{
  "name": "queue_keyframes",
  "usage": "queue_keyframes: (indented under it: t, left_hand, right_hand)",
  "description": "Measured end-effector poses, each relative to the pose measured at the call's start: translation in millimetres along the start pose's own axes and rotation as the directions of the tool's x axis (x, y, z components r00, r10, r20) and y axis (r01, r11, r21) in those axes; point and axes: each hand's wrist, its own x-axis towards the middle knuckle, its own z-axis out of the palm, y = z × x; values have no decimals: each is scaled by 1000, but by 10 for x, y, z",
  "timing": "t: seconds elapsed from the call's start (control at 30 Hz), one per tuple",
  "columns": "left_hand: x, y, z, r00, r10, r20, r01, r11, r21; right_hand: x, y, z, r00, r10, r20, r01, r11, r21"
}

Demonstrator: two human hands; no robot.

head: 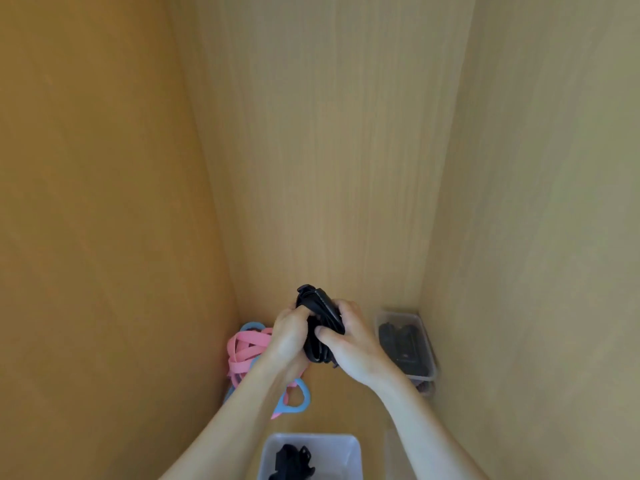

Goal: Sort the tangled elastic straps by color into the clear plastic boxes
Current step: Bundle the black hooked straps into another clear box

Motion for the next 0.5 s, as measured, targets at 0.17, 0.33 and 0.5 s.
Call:
queue_keyframes:
  t: [0.17,0.33,0.5]
  left_hand:
    - [-48,-81,-40,998,-61,24,63,995,-75]
    - [-79,-129,-64,992,-107,62,112,991,-73]
    - [-93,-88,-44,963,-176,204,186,982,-33]
  right_hand:
    - [-142,113,76,999,-44,28,46,996,-77]
    - [-263,208,83,993,-29,110,31,999,-11]
    - [-253,243,96,999,0,37,0,1000,2]
